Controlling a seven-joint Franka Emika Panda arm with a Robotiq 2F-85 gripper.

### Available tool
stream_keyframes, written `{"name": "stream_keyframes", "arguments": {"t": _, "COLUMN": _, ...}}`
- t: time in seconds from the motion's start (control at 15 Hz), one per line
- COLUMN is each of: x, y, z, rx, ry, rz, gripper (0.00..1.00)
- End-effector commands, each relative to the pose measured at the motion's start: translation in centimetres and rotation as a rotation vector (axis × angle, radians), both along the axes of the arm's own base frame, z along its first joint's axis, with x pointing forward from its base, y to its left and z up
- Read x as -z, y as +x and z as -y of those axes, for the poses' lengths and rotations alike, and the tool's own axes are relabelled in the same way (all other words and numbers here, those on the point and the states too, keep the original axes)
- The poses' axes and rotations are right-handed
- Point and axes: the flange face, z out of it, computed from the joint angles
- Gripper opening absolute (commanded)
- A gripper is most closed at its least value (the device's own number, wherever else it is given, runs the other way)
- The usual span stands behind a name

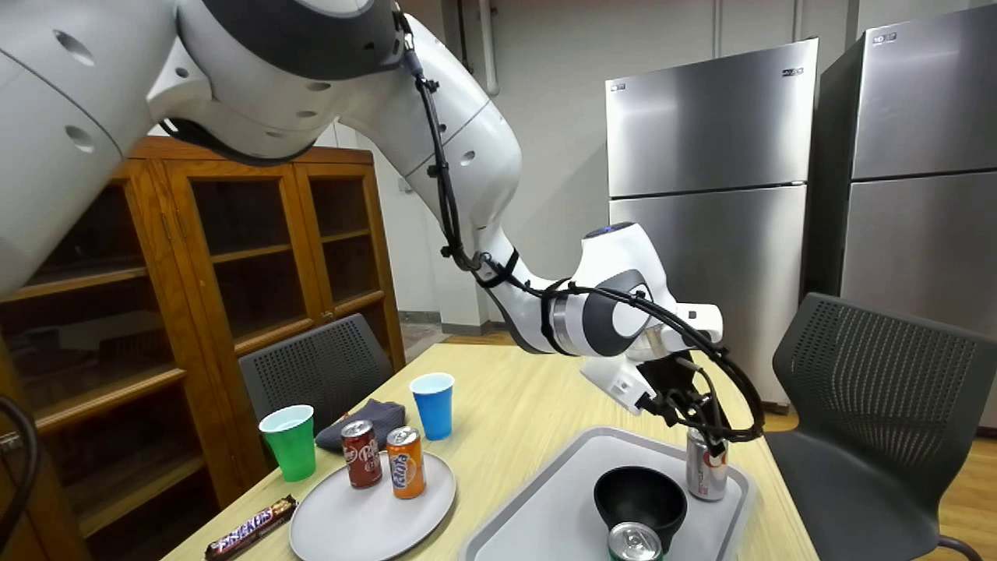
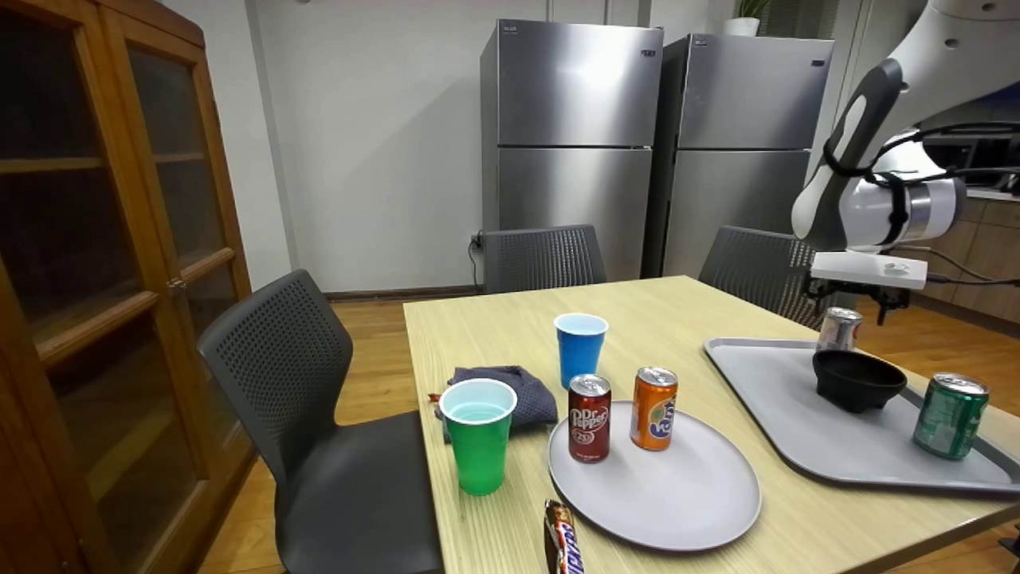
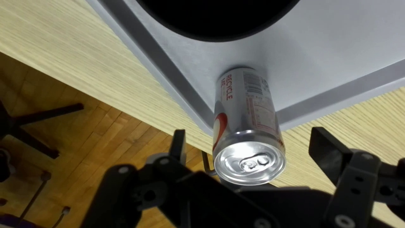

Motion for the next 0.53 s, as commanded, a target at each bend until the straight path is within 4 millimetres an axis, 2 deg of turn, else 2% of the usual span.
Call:
{"name": "stream_keyframes", "arguments": {"t": 0.0, "x": 0.7, "y": 1.9, "z": 1.1, "rx": 0.041, "ry": 0.025, "rz": -0.001, "gripper": 1.00}}
{"name": "stream_keyframes", "arguments": {"t": 0.47, "x": 1.7, "y": 3.7, "z": 2.2, "rx": 0.075, "ry": 0.029, "rz": -0.010, "gripper": 1.00}}
